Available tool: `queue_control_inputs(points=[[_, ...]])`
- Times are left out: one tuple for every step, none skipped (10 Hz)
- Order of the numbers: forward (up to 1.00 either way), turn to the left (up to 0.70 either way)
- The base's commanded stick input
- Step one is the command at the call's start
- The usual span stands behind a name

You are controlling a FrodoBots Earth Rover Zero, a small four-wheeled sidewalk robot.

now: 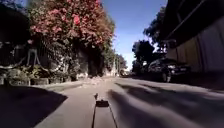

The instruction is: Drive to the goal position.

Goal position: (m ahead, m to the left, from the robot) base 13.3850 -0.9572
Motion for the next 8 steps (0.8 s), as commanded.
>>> queue_control_inputs(points=[[1.0,0.0],[1.0,0.0],[1.0,0.0],[1.0,0.0],[1.0,0.0],[1.0,0.0],[1.0,0.0],[1.0,0.0]])
